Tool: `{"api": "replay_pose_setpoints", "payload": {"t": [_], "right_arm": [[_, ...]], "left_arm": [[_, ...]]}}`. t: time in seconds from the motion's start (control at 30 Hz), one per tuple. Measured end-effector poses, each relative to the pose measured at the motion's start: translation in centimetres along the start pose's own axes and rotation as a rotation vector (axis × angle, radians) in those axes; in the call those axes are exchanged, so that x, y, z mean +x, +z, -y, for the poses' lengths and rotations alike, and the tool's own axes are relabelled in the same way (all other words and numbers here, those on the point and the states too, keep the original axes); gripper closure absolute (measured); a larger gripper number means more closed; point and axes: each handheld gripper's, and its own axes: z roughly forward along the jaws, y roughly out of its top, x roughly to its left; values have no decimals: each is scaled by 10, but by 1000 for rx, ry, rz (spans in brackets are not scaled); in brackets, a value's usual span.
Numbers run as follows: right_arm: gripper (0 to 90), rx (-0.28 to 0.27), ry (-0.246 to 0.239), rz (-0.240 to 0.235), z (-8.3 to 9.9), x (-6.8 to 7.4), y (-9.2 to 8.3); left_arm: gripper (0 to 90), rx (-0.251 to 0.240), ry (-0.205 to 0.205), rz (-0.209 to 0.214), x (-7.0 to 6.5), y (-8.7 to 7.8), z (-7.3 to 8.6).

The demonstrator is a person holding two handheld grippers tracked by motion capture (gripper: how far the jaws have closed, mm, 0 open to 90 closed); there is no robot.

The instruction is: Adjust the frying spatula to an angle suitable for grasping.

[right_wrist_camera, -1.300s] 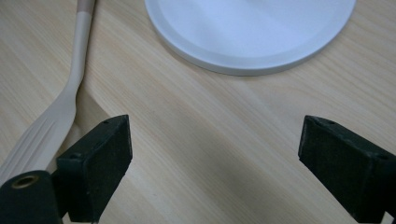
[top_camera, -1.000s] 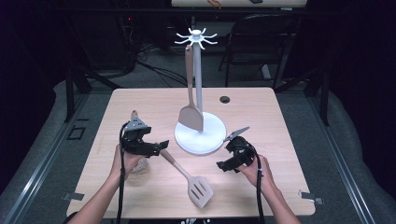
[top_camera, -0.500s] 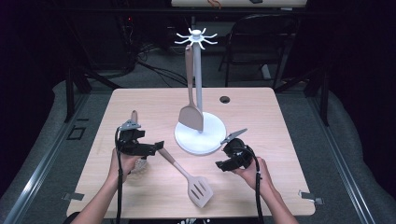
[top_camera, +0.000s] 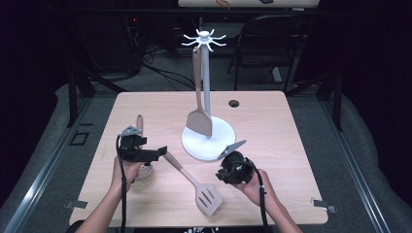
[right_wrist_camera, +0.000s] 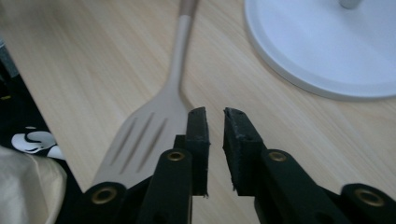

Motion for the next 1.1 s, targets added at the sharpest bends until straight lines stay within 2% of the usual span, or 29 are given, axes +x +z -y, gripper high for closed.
{"api": "replay_pose_setpoints", "payload": {"t": [0.07, 0.17, 0.2, 0.23, 0.27, 0.3, 0.43, 0.6, 0.67, 0.83, 0.97, 1.1], "right_arm": [[843, 4, -46, -13, -2, 16, 4], [852, 57, -108, -32, -3, 37, 14], [852, 57, -108, -32, -3, 37, 14], [863, 95, -129, -46, -2, 45, 23], [863, 95, -129, -46, -2, 45, 23], [864, 137, -137, -68, -1, 48, 29], [866, 229, -159, -59, 2, 46, 38], [867, 250, -125, -63, 7, 39, 44], [866, 273, -133, -54, 8, 38, 46], [861, 302, -120, -77, 12, 36, 57], [862, 344, -138, -58, 14, 39, 63], [865, 350, -126, -64, 14, 35, 64]], "left_arm": [[1, 13, 1, 3, -1, 1, 1], [0, 9, 5, 0, -3, 3, 3], [0, 9, 5, 0, -3, 3, 3], [0, 6, 7, -8, -4, 4, 3], [0, 6, 7, -8, -4, 4, 3], [0, 7, 11, -10, -4, 6, 3], [1, 17, 5, -18, -3, 7, 4], [1, 27, 0, -21, -4, 9, 5], [1, 39, -1, -24, -6, 11, 5], [3, 60, -3, -20, -9, 15, 7], [7, 79, -8, -12, -13, 20, 9], [12, 97, -3, -4, -17, 25, 11]]}}
